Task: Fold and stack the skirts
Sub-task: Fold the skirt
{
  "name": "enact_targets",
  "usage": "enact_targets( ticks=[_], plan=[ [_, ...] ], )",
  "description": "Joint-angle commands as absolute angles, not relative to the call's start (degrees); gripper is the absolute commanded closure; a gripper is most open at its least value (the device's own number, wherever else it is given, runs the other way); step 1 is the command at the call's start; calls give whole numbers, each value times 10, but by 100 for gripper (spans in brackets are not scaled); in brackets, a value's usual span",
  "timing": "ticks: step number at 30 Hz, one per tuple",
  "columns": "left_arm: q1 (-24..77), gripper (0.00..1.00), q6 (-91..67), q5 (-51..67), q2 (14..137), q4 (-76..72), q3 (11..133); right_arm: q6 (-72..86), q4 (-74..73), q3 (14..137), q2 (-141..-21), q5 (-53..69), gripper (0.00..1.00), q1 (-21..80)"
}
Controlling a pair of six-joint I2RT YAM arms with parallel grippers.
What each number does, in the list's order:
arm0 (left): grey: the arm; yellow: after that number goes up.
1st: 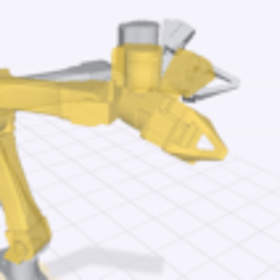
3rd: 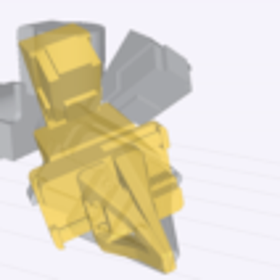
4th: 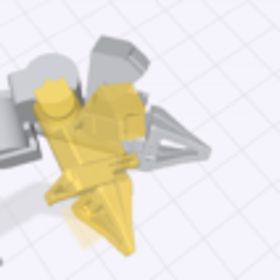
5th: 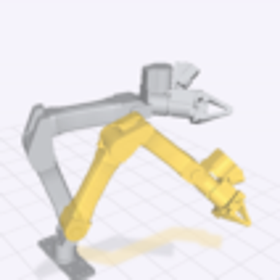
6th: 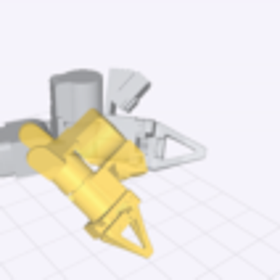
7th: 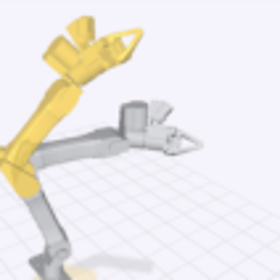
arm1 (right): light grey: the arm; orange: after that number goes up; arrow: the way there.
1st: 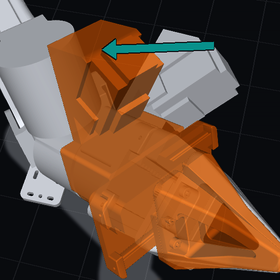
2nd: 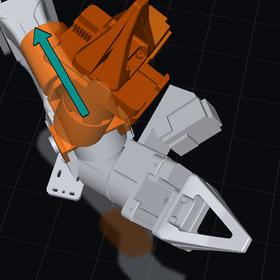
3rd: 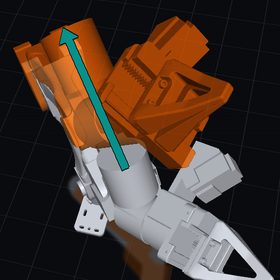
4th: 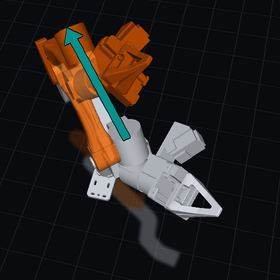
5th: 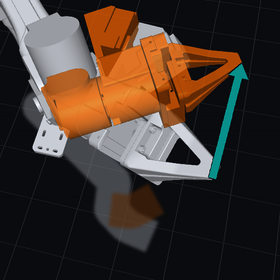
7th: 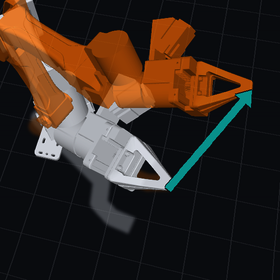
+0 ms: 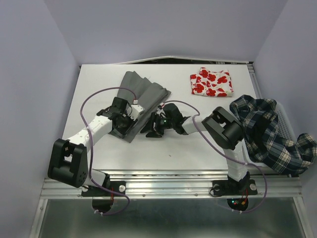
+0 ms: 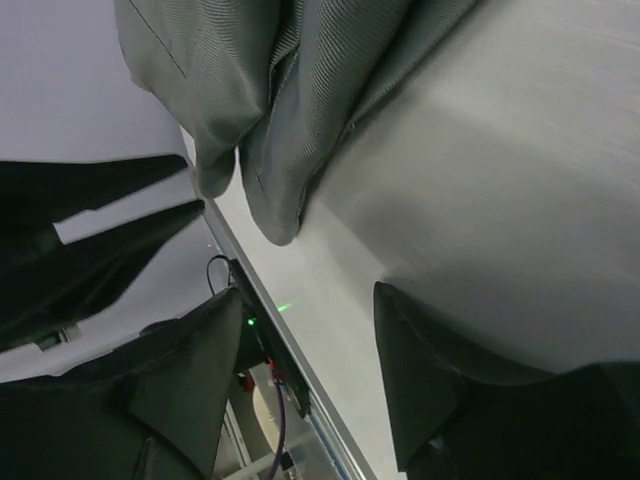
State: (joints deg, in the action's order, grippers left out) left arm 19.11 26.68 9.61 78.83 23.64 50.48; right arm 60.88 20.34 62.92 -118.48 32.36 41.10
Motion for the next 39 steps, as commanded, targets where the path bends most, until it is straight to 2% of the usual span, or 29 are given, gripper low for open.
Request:
enact_targets(
  ticks=[1, 4, 10, 17, 20, 22, 24, 25, 29, 32, 39],
  plan=[
    [192, 63, 281, 106, 765, 252, 504, 693, 286, 631, -1233, 264, 41, 432],
    [192, 59, 284, 118, 784, 260, 508, 714, 286, 645, -1263, 236, 46, 445],
    [192, 59, 291, 118, 795, 246, 491, 712, 288, 663, -1295, 193, 51, 463],
    [192, 59, 277, 81, 813, 220, 492, 708, 265, 676, -1315, 165, 71, 463],
    [192, 52, 277, 78, 827, 218, 499, 702, 261, 678, -1315, 163, 79, 463],
    [192, 52, 275, 72, 838, 214, 503, 696, 256, 682, -1315, 163, 83, 463],
    [192, 57, 272, 68, 844, 212, 505, 697, 251, 685, -1317, 162, 89, 463],
    [192, 65, 271, 65, 846, 213, 508, 695, 250, 685, -1317, 163, 90, 463],
    [192, 84, 271, 69, 845, 217, 516, 695, 250, 688, -1320, 165, 99, 463],
    [192, 99, 271, 74, 840, 223, 524, 693, 245, 693, -1324, 167, 99, 463],
    [208, 100, 257, 104, 796, 267, 562, 691, 236, 701, -1326, 170, 99, 463]
  ],
)
